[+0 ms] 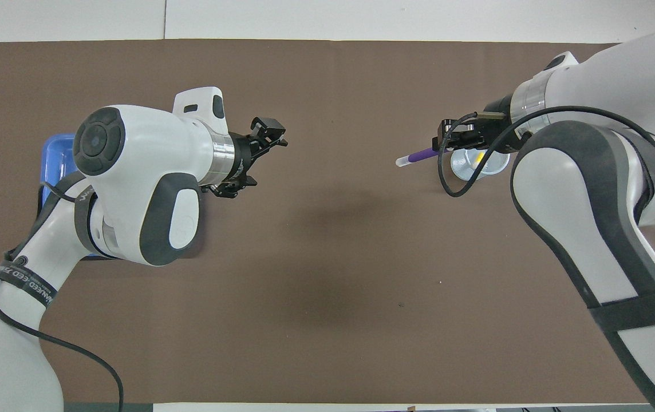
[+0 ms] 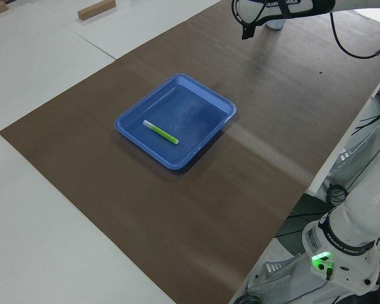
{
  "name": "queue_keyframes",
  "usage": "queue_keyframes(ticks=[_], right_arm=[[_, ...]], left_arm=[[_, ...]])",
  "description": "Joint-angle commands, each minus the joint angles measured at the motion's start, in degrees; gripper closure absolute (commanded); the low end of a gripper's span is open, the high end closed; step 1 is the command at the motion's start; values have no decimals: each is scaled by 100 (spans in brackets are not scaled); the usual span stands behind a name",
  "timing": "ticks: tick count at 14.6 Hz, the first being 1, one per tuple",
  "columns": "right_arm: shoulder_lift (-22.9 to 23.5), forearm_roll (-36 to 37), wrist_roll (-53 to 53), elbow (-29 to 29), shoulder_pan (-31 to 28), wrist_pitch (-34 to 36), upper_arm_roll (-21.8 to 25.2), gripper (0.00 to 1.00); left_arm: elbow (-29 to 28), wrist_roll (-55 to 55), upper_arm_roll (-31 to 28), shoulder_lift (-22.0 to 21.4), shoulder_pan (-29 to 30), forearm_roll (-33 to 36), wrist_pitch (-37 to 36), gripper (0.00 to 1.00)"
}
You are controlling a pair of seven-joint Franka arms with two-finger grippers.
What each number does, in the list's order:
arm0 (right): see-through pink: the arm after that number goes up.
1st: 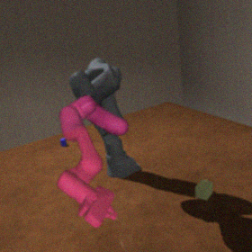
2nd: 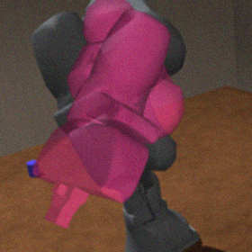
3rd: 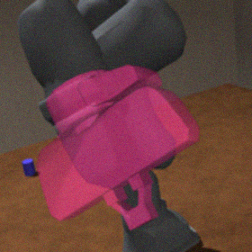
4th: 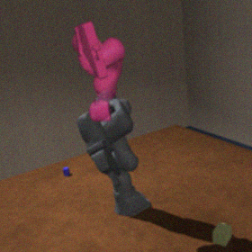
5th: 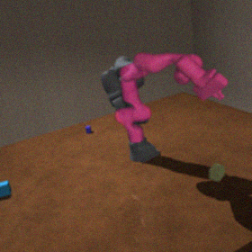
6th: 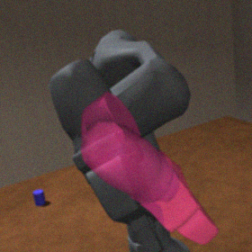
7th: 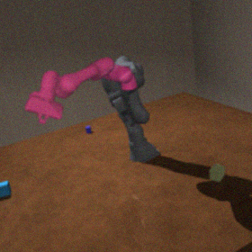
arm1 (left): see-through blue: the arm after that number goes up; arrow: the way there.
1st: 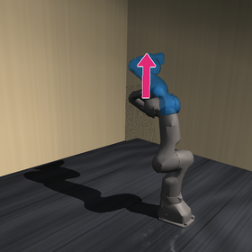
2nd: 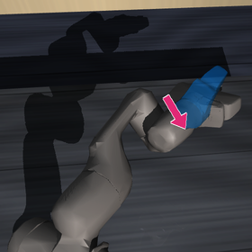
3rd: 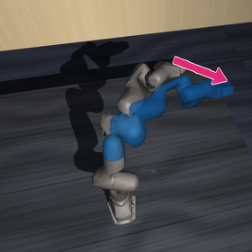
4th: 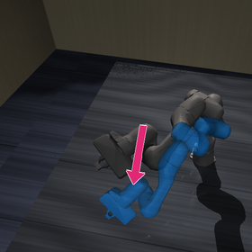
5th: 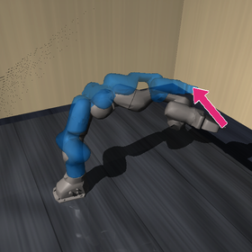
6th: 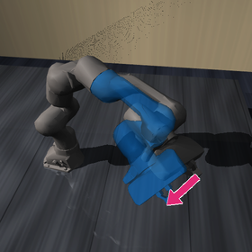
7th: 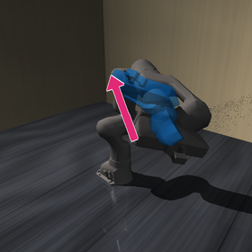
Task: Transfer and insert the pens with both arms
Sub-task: 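Insert the purple pen into the cup with the right gripper, then grasp the green pen with the left gripper while the right gripper withdraws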
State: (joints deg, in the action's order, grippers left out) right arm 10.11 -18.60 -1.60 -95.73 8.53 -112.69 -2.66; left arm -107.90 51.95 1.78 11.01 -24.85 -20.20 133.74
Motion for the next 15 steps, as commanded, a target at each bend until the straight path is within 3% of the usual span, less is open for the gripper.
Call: queue_keyframes(ticks=[1,4,9,15], right_arm=[[324,960,938,572,-237,413,-60,100],[386,1804,1741,714,-317,467,-59,100],[378,2106,2146,504,-387,293,-59,100],[96,2088,2173,-297,-528,-183,-68,100]], left_arm=[[-573,-1691,15,-353,566,349,-207,0],[-793,-3457,15,-319,1287,805,-287,0],[-873,-5613,15,-64,2404,1631,-235,0],[-786,-6038,15,366,3072,2002,-191,0]])
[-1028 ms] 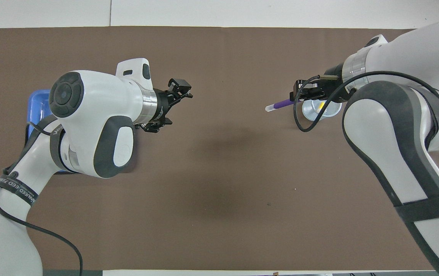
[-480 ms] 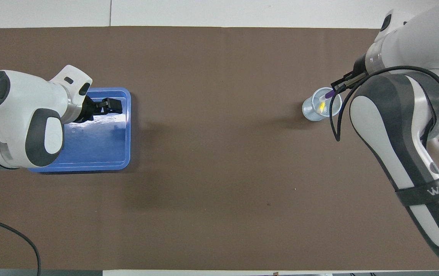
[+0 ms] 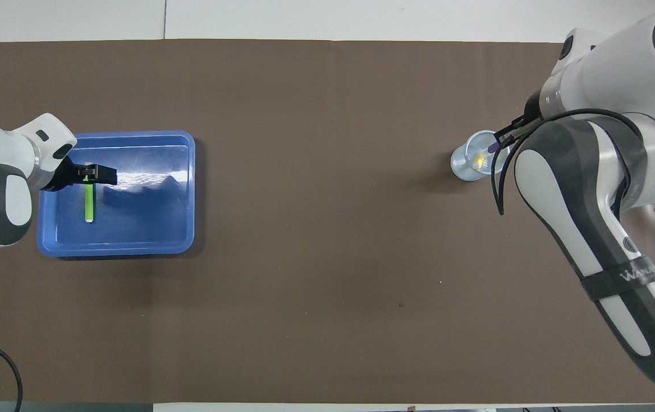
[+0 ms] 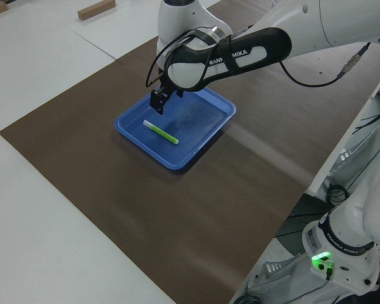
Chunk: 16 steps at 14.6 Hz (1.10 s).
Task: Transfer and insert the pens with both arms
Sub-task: 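Grasp the green pen with the left gripper while the right gripper withdraws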
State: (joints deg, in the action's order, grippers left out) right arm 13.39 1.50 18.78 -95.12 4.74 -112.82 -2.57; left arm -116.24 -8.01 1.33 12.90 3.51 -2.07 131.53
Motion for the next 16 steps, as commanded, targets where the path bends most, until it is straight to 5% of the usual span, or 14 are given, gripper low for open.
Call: queue_keyframes(ticks=[1,3,5,6,8,9,16], right_arm=[[-249,61,135,-428,-149,-179,-77,100],[-258,26,135,-455,-158,-214,-77,98],[-267,26,135,-455,-158,-214,-77,75],[-267,8,135,-447,-158,-214,-77,44],[-249,-18,135,-394,-158,-205,-86,15],[-232,-114,126,-342,-167,-188,-86,4],[-196,-2775,-512,-191,-97,-117,-77,0]], left_arm=[[40,-43,60,247,290,189,48,0],[5,-17,60,283,370,180,49,0],[-47,1,60,283,379,180,49,3],[-74,10,60,283,387,180,57,17],[-74,36,60,283,379,180,57,91],[-74,28,60,283,379,180,31,100],[-206,19,60,230,326,180,-30,100]])
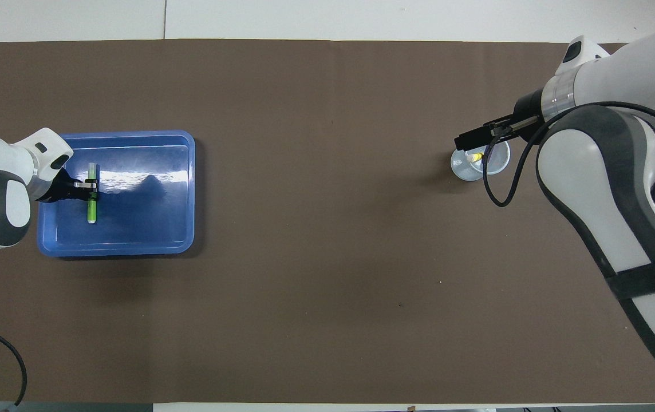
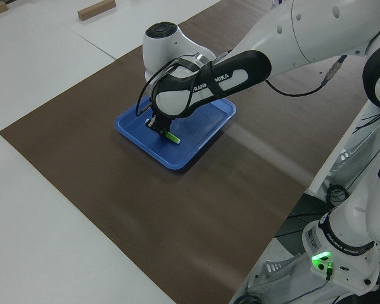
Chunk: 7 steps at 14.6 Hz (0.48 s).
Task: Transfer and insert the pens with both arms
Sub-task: 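Grasp the green pen with the left gripper while the right gripper withdraws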
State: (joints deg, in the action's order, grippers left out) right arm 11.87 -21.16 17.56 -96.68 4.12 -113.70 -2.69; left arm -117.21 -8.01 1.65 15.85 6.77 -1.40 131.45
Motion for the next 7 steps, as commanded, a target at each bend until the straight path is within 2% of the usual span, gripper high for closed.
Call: queue_keyframes(ticks=[1,4,7], right_arm=[[-53,-755,-741,-44,-8,-46,-83,0],[-53,-1371,-1744,-61,255,-134,-92,0],[-62,-1776,-2369,-96,474,-503,-100,0]], left_arm=[[-65,36,29,-82,-18,114,-31,100],[40,596,55,-301,-53,105,-241,100],[312,1974,99,-565,-359,52,-882,100]])
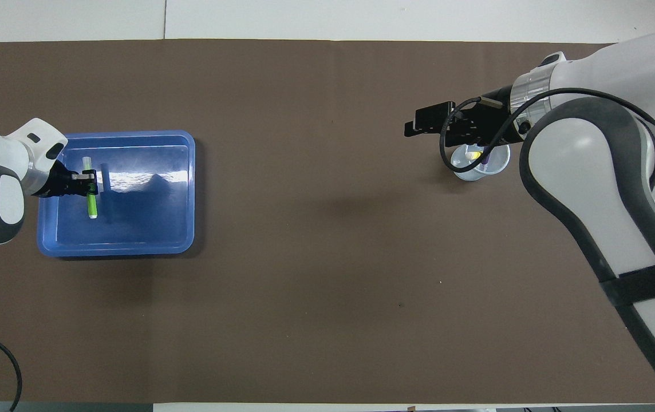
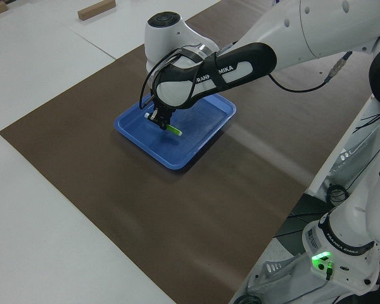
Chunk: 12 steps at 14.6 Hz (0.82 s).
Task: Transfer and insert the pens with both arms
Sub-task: 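Grasp the green pen with the left gripper while the right gripper withdraws, then lift the green pen toward the right gripper and close the right gripper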
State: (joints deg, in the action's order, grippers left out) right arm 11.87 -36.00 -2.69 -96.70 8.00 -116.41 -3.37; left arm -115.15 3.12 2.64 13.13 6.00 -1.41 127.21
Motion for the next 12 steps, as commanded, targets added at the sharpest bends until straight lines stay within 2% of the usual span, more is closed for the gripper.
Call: queue_keyframes(ticks=[1,4,7,10,12], right_arm=[[-79,-485,-564,-156,132,-329,-33,0],[-114,-942,-899,-323,377,-768,-33,0],[-132,-1128,-1137,-507,606,-1321,-33,0],[-298,-2153,-1050,-1024,782,-1998,-33,0],[-352,-2647,-1041,-1219,992,-2359,-33,0]], left_arm=[[142,1466,0,-398,-440,53,-634,100],[168,2830,8,-556,-958,-51,-741,100],[422,4604,0,-574,-1450,-886,-750,100],[721,5810,0,-522,-1925,-1106,-733,100],[845,6260,0,-513,-2233,-1492,-663,100]])
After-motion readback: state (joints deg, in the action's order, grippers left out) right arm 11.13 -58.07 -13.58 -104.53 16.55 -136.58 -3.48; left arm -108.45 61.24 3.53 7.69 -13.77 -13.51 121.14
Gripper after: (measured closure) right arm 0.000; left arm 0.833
